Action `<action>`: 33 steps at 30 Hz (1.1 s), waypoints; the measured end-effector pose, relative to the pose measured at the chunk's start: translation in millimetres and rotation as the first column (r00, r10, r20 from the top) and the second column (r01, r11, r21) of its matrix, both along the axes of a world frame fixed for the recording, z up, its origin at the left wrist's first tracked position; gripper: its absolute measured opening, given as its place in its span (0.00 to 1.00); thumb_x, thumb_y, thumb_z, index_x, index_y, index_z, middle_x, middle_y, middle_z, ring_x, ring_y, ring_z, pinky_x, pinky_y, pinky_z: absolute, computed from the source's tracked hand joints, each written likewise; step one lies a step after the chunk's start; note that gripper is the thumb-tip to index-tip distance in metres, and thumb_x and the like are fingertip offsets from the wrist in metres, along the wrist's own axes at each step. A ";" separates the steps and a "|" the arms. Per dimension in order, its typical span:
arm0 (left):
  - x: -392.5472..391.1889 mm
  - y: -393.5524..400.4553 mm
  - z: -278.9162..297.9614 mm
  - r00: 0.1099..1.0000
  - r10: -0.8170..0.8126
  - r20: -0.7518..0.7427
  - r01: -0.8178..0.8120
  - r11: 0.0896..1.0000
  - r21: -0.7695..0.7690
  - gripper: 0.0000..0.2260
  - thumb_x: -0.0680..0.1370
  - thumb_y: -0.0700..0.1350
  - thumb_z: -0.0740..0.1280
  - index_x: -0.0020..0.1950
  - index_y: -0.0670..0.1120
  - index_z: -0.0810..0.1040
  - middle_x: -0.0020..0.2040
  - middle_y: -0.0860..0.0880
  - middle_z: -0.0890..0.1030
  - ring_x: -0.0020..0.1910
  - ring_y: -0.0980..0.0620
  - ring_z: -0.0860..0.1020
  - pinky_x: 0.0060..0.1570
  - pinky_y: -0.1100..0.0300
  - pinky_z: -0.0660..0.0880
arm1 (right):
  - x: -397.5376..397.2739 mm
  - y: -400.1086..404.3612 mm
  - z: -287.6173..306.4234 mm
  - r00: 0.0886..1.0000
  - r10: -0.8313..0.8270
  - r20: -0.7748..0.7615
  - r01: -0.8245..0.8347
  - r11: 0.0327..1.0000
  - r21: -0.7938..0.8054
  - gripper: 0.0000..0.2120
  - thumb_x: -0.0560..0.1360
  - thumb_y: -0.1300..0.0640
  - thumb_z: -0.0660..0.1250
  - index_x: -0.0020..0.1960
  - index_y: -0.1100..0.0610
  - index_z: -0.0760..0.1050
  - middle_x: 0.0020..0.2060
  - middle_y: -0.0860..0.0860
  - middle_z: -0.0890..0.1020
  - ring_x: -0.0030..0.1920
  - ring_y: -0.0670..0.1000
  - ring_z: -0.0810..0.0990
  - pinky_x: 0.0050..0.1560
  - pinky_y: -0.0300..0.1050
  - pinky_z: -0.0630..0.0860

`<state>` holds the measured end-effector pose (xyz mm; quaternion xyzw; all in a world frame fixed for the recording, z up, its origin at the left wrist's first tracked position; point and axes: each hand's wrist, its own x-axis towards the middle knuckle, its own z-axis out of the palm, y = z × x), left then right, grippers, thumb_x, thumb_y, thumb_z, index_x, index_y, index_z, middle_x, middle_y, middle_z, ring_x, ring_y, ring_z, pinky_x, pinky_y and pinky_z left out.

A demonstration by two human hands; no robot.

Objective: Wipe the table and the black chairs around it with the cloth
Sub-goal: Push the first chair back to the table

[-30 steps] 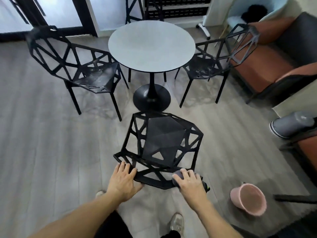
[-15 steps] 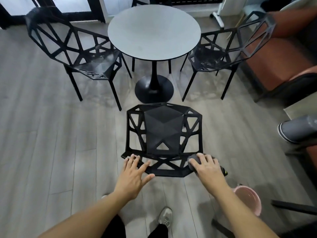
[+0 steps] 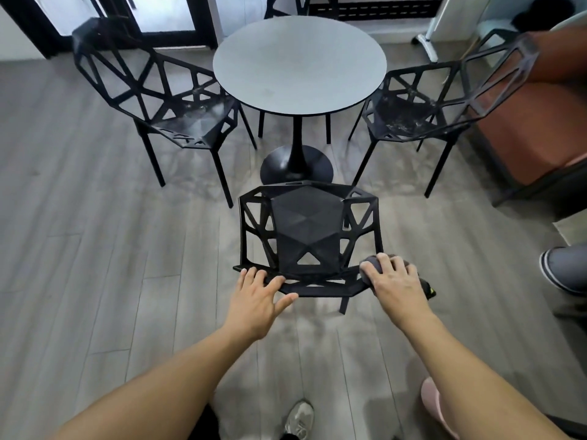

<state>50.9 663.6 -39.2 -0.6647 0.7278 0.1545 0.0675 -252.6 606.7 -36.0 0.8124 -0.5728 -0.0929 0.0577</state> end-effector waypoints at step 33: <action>155.4 59.2 206.1 0.947 0.201 -0.248 -0.296 0.847 -0.442 0.15 0.78 0.48 0.68 0.64 0.56 0.76 0.66 0.50 0.76 0.72 0.46 0.68 0.71 0.44 0.67 | 239.8 25.9 181.7 0.541 -0.059 0.839 0.130 0.991 -0.014 0.27 0.70 0.60 0.77 0.65 0.44 0.74 0.57 0.45 0.70 0.59 0.49 0.71 0.61 0.50 0.76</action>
